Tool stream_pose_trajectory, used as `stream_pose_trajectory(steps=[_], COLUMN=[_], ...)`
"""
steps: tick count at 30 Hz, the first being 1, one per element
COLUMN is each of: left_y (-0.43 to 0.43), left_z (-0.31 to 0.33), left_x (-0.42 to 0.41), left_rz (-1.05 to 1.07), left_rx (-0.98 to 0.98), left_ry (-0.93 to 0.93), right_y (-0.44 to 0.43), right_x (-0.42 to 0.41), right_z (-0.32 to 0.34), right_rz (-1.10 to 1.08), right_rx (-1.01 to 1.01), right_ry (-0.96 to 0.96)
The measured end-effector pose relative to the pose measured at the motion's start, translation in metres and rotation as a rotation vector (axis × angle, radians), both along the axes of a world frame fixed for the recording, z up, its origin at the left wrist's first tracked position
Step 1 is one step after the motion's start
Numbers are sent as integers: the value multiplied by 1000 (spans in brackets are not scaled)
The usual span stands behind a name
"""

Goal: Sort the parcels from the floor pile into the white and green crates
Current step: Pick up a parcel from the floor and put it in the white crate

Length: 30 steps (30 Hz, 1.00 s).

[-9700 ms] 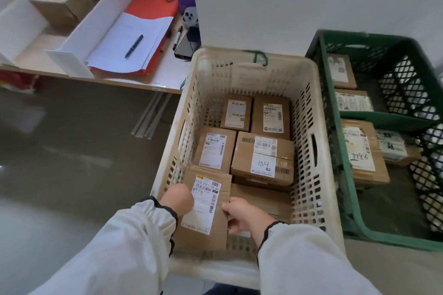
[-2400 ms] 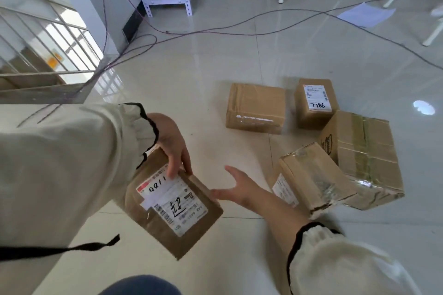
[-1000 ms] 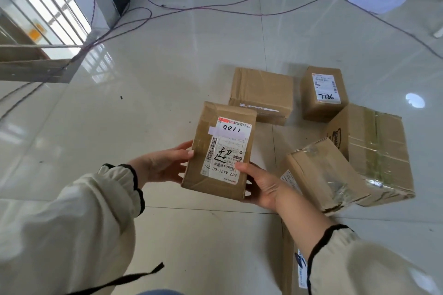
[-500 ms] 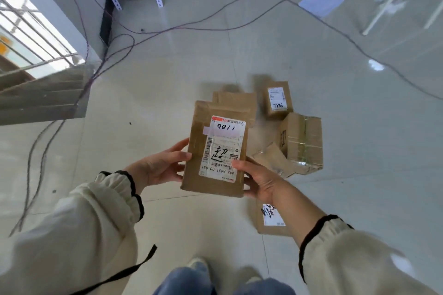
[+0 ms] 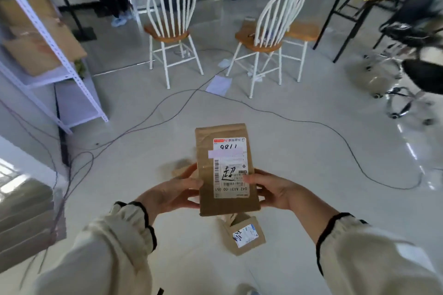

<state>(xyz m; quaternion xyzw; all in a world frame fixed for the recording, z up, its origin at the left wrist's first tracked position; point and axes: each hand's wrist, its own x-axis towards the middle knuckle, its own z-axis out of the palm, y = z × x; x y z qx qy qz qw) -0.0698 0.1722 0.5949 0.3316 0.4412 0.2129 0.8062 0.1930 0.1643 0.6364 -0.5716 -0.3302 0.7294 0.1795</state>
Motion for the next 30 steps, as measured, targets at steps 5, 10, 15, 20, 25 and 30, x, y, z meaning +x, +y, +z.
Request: stream_pose_trajectory(steps=[5, 10, 15, 20, 25, 30], left_y=[2, -20, -91, -226, -394, -550], left_z=[52, 86, 119, 137, 134, 126], left_x=[51, 132, 256, 368, 441, 489], left_rz=[-208, -514, -880, -1254, -1561, -1775], left_rx=[129, 202, 273, 265, 215, 135], left_ry=[29, -9, -77, -148, -188, -197], right_y=[-62, -154, -288, -464, -648, -801], right_x=[41, 94, 157, 196, 189, 162], right_z=[54, 79, 100, 100, 100, 109], right_rz=[-221, -450, -769, -1102, -1425, -1644], right_rx=[72, 147, 205, 217, 138, 96], right_ry=[-7, -42, -62, -83, -95, -144])
